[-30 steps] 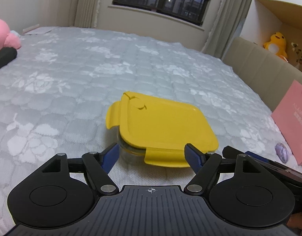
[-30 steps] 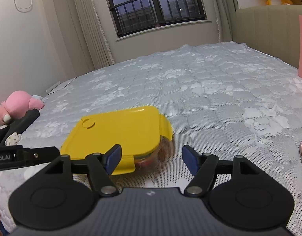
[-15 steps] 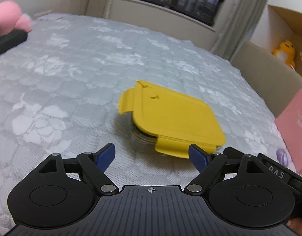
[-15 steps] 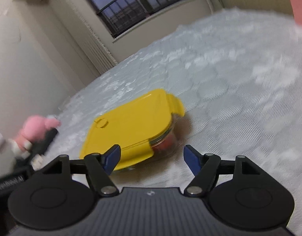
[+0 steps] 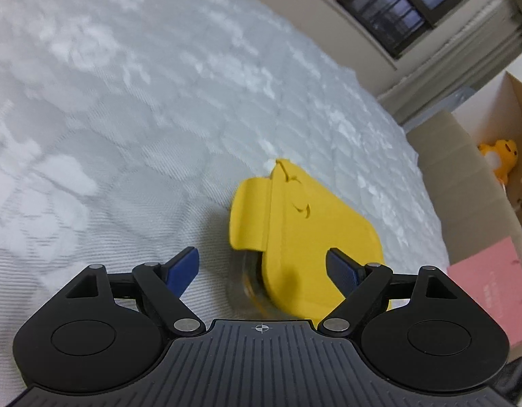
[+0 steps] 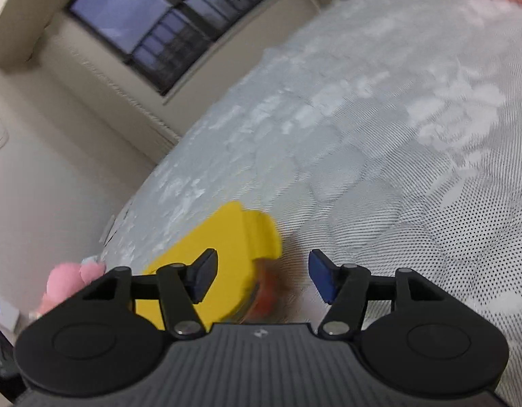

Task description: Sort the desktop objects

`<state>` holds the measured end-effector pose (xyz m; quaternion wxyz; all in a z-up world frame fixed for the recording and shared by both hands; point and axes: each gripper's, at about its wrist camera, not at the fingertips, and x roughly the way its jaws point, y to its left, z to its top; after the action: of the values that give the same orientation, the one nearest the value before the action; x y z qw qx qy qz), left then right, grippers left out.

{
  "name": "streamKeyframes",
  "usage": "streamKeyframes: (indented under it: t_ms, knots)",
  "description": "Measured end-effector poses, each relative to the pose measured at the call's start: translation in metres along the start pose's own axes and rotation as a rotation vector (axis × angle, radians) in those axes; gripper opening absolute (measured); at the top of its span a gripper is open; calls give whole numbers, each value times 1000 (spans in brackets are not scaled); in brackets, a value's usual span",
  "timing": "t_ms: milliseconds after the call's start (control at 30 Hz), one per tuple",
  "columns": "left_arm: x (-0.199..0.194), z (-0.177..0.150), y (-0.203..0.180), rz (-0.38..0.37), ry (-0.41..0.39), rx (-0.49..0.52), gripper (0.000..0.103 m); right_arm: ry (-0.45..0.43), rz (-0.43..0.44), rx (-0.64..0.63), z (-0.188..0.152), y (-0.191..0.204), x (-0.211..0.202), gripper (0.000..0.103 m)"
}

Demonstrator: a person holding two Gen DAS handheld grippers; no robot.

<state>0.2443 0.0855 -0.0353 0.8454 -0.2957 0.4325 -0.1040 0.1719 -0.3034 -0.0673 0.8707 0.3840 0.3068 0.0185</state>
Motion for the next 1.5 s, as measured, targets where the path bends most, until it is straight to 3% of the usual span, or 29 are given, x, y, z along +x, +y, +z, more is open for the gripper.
streamKeyframes:
  t_ms: [100, 233, 400, 500, 633, 733, 867, 967, 1067, 1200, 1300, 1500]
  knots:
    - [10, 3, -8, -26, -2, 12, 84, 31, -6, 35, 4, -10, 24, 57]
    - [15, 9, -18, 28, -31, 53, 75, 50, 72, 45, 4, -9, 46, 39]
    - [19, 14, -13, 43, -27, 61, 70, -38, 12, -156, 0, 27, 41, 40]
    - [29, 9, -5, 54, 7, 59, 68, -41, -10, -208, -4, 36, 39, 40]
    - [26, 8, -9, 45, -5, 93, 67, -52, -59, -272, -11, 41, 38, 39]
    - [2, 12, -18, 77, -89, 123, 70, -77, -72, -285, -11, 44, 30, 40]
    - [-37, 11, -32, 5, -188, 131, 80, -177, -53, -338, -10, 60, 7, 40]
    - [-35, 6, -49, -59, -139, 159, 79, -151, 1, -426, -17, 85, 6, 40]
    - [-19, -3, -60, -43, -91, 192, 73, -84, 31, -498, -28, 105, 18, 37]
    - [5, -17, -58, 5, -39, 207, 64, -46, -36, -590, -41, 114, 38, 37]
    - [6, -26, -64, 31, -73, 280, 63, -1, -65, -586, -44, 107, 47, 35]
    - [7, -29, -66, 39, -76, 297, 62, -56, -144, -672, -49, 107, 53, 33]
